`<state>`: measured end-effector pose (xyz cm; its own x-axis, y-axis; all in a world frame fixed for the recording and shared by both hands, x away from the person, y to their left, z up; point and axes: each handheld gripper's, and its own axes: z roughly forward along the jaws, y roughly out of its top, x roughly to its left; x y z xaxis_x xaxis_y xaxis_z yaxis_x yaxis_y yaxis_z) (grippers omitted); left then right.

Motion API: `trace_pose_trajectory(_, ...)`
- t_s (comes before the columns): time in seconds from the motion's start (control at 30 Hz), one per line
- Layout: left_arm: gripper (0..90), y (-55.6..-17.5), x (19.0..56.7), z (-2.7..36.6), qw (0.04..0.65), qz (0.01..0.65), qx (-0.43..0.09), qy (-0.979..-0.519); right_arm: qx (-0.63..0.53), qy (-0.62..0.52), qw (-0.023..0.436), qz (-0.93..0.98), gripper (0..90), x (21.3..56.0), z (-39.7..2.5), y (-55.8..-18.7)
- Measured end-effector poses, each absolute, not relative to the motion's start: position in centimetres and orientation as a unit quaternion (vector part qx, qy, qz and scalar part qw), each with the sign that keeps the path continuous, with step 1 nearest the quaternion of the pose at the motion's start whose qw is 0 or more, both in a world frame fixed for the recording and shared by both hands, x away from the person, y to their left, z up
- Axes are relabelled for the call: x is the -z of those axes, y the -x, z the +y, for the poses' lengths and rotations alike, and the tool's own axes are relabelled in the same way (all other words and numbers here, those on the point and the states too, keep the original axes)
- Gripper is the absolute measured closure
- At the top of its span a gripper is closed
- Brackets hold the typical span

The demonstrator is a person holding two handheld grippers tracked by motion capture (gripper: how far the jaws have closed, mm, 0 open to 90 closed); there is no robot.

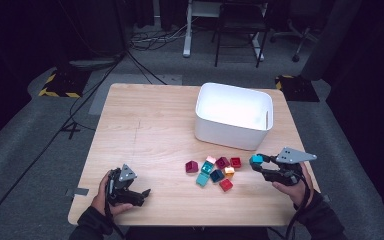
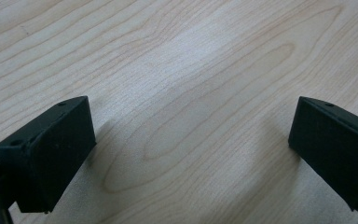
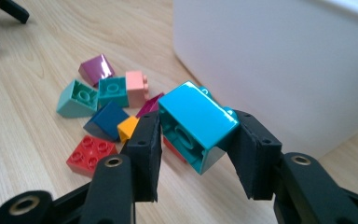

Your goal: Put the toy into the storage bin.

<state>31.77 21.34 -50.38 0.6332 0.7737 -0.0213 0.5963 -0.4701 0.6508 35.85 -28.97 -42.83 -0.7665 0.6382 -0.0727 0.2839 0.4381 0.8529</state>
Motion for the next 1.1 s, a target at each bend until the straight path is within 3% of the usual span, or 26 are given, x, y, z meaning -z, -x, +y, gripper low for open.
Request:
trace_pose_trajectory(0.6, 0.6, -31.8, 50.4, 21.3, 0.317, 0.405, -0.141, -0.846, -0.460, -0.272, 0.232, 0.813, 56.0, 37.9, -29.2, -36.0)
trace_pose_trajectory(0.63, 0.6, -31.8, 50.4, 21.3, 0.318, 0.405, -0.139, -0.846, -0.458, -0.271, 0.233, 0.814, 66.0, 37.6, -29.2, -36.1)
trace_pose_trajectory(0.73, 0.6, -31.8, 50.4, 21.3, 0.318, 0.405, -0.141, -0.846, -0.464, -0.271, 0.236, 0.809, 67.7, 37.0, -29.1, -36.2)
trace_pose_trajectory(1.1, 0.6, -31.8, 50.4, 21.3, 0.318, 0.405, -0.140, -0.846, -0.451, -0.270, 0.229, 0.819, 68.3, 38.3, -27.7, -37.2)
